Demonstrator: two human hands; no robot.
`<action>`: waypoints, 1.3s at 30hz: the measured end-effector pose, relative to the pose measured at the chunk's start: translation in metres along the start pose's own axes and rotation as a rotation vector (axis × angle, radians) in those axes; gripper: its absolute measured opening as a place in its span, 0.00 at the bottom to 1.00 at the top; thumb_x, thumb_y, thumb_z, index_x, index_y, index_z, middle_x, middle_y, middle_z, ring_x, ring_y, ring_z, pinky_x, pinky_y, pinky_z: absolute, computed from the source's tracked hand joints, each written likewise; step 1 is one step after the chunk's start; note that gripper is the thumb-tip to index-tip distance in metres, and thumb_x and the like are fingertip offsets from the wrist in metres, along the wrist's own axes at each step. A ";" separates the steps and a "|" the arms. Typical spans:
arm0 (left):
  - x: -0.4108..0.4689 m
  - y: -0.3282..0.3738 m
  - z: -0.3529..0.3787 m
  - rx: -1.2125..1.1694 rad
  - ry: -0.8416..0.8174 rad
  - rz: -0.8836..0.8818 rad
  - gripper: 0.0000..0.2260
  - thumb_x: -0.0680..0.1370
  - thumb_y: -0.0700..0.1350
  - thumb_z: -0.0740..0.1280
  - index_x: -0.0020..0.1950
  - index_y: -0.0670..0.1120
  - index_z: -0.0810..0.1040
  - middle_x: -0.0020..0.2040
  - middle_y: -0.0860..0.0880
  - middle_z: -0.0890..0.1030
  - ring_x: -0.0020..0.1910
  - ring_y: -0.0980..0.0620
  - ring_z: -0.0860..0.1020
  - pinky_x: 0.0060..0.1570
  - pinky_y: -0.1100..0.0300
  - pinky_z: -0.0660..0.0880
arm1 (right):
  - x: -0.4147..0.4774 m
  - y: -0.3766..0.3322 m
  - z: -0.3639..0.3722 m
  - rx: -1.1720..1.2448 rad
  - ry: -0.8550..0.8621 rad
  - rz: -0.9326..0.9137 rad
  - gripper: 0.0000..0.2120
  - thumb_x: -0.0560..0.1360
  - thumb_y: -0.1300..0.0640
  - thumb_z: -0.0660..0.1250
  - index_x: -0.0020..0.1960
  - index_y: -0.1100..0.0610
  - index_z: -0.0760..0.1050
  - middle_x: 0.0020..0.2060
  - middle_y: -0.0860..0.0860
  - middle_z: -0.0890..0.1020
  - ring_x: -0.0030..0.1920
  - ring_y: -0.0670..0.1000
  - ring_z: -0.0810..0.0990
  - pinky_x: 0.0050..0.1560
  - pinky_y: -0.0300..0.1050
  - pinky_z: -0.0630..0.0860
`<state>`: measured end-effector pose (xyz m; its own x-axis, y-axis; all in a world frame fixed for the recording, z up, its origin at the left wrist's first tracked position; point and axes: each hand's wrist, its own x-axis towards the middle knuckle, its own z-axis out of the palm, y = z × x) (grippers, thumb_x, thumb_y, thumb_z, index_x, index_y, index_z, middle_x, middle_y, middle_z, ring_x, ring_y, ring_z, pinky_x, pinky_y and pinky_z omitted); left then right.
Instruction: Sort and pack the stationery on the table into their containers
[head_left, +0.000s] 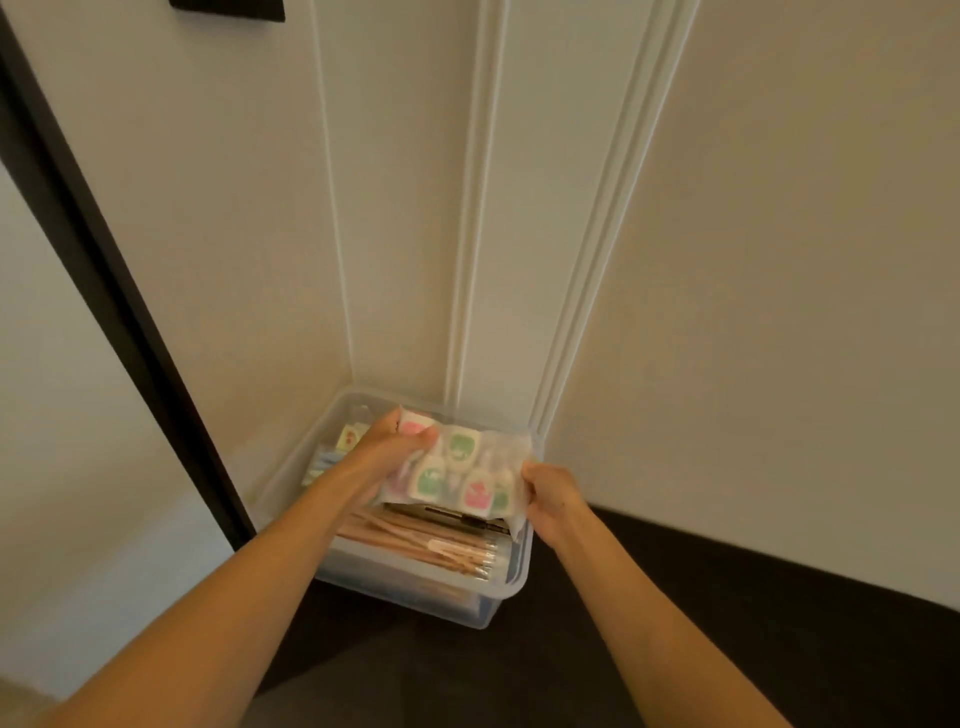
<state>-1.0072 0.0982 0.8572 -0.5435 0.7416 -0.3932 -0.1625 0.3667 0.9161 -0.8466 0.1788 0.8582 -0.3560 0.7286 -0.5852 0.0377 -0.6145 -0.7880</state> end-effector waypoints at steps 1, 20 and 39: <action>0.003 -0.006 -0.001 -0.018 -0.002 -0.010 0.11 0.77 0.41 0.67 0.58 0.42 0.72 0.55 0.43 0.80 0.51 0.45 0.81 0.49 0.48 0.79 | 0.003 0.004 0.001 -0.049 -0.004 -0.011 0.13 0.79 0.71 0.51 0.50 0.65 0.74 0.38 0.56 0.78 0.39 0.53 0.78 0.46 0.50 0.75; 0.015 -0.035 0.029 0.226 0.258 0.208 0.10 0.80 0.48 0.58 0.54 0.43 0.62 0.55 0.46 0.63 0.55 0.48 0.69 0.56 0.52 0.70 | 0.033 0.031 -0.026 -0.671 0.275 -0.467 0.14 0.74 0.65 0.67 0.32 0.55 0.69 0.66 0.56 0.66 0.68 0.55 0.66 0.68 0.51 0.66; 0.015 -0.055 0.024 1.403 0.131 0.710 0.23 0.82 0.53 0.37 0.58 0.46 0.69 0.52 0.47 0.79 0.54 0.45 0.79 0.58 0.46 0.72 | 0.034 0.065 -0.020 -1.240 -0.063 -0.888 0.23 0.82 0.50 0.49 0.75 0.54 0.51 0.74 0.49 0.56 0.74 0.47 0.54 0.74 0.46 0.56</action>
<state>-0.9873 0.1029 0.7994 -0.2507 0.9572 0.1444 0.9674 0.2422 0.0742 -0.8373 0.1701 0.7834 -0.7214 0.6798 0.1322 0.5196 0.6575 -0.5456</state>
